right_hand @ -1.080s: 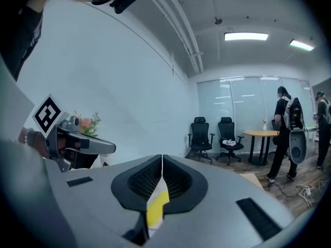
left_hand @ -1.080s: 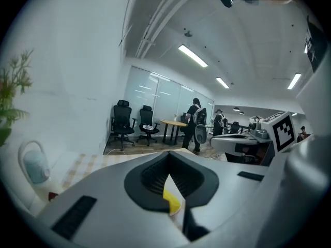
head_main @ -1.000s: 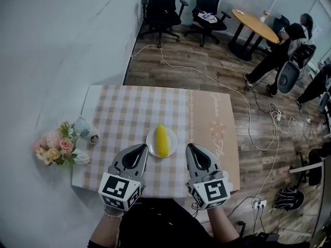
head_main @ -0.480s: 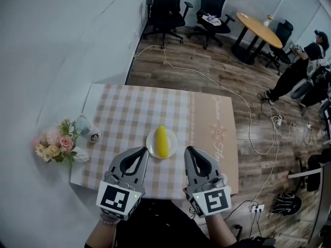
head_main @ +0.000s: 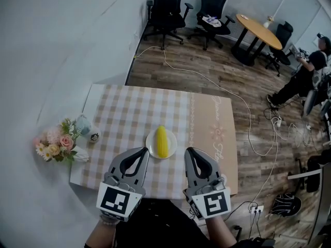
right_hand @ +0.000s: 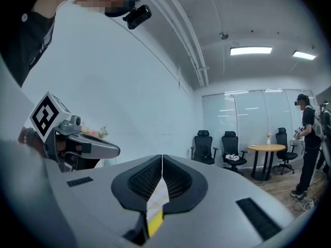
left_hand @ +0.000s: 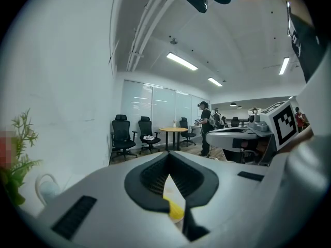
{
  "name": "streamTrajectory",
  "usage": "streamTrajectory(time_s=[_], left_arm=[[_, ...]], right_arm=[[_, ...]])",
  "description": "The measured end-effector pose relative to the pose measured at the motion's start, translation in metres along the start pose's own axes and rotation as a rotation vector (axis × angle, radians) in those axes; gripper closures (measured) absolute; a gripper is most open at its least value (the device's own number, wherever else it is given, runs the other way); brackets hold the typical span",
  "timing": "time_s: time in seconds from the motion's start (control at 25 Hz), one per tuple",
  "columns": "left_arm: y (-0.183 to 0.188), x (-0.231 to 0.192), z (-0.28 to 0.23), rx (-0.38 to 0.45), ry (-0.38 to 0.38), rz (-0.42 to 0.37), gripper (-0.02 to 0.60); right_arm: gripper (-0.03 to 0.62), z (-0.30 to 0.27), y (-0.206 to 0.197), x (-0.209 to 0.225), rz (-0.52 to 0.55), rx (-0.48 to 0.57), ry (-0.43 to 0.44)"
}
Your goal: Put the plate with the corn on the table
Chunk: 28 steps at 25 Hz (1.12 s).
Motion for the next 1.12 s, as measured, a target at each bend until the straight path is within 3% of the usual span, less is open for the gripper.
streamTrajectory(time_s=[1.12], left_arm=[[-0.0053, 0.0051, -0.0061, -0.006, -0.034, -0.022, 0.569]], right_arm=[[0.554, -0.0026, 0.0007, -0.0073, 0.069, -0.023, 0.030]])
Point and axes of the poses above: the fingertips, and each gripper's own axes: z backward along the fingers, x to its right, y out of its top, the point moved 5 cm from there along z, backward along the fingers, and after that the axes turned 12 degrees about x, right-handed, at the moved point
